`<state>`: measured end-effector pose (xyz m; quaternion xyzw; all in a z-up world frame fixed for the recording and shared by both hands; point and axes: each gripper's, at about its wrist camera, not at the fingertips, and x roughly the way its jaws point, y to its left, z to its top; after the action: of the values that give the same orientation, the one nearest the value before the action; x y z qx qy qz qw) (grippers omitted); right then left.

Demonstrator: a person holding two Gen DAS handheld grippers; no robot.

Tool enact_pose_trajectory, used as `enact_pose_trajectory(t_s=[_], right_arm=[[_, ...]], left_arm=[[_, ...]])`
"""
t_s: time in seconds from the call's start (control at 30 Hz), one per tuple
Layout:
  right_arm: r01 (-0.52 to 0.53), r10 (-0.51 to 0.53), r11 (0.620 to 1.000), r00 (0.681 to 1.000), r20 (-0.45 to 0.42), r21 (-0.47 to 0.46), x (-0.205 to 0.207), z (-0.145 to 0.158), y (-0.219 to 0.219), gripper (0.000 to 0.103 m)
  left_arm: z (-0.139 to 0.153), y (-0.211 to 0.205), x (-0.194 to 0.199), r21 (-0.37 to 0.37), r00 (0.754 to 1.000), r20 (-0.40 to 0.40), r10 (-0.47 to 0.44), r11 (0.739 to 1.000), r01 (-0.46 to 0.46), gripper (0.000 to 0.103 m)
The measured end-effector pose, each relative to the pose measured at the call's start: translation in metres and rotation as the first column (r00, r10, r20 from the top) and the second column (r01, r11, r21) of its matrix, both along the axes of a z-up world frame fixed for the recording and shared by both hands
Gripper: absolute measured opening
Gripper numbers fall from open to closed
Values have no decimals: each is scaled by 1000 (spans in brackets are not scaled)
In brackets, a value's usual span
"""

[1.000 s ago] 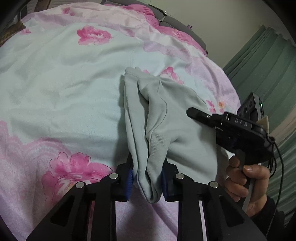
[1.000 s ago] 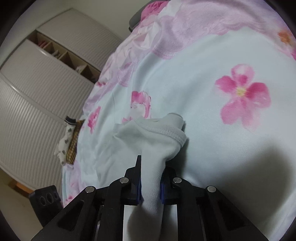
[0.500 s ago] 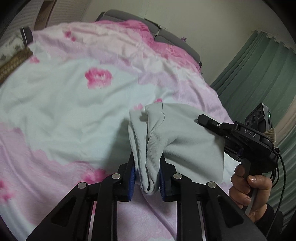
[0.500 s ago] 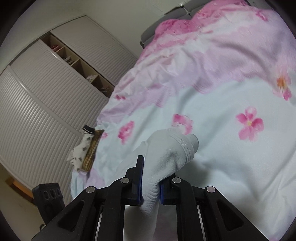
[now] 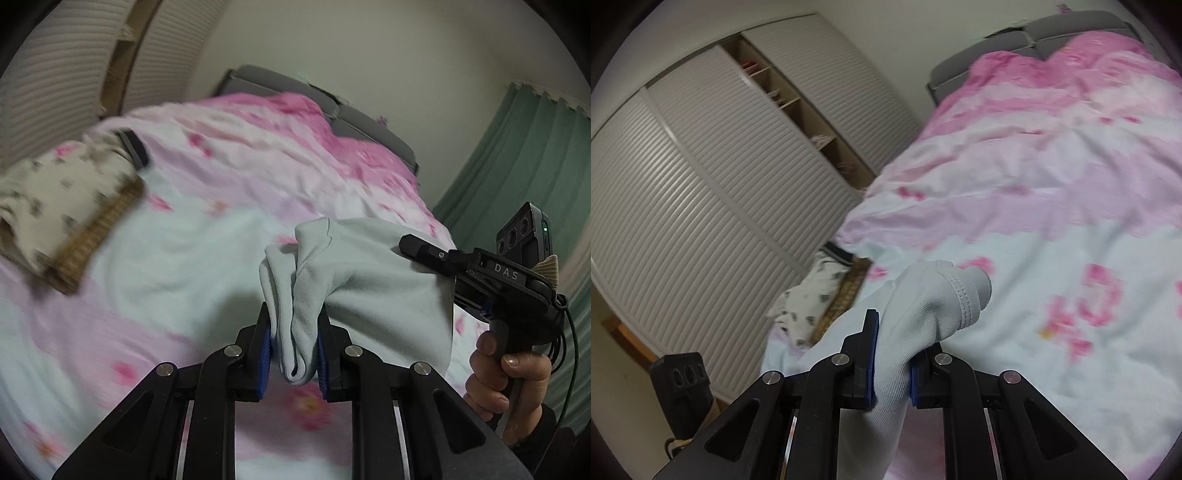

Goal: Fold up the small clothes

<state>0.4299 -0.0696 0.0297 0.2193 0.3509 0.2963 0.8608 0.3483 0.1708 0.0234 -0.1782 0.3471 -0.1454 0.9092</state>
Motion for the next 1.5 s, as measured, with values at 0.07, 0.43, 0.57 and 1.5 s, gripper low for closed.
enact_pose_trajectory(t_s=[0.07, 0.43, 0.57, 1.5], right_arm=[[-31, 31, 1000, 999, 7, -3, 12, 7, 32, 15], [-193, 190, 981, 975, 113, 18, 114, 55, 235, 15], [-221, 220, 975, 968, 122, -5, 147, 39, 291, 15], [-78, 121, 946, 986, 119, -314, 87, -10, 277, 75]], left_arm=[[10, 34, 7, 17, 999, 12, 35, 999, -35, 19], [64, 219, 78, 128, 970, 107, 219, 964, -232, 19], [56, 263, 101, 182, 960, 121, 253, 945, -272, 19], [2, 250, 41, 292, 942, 70, 327, 897, -333, 79]])
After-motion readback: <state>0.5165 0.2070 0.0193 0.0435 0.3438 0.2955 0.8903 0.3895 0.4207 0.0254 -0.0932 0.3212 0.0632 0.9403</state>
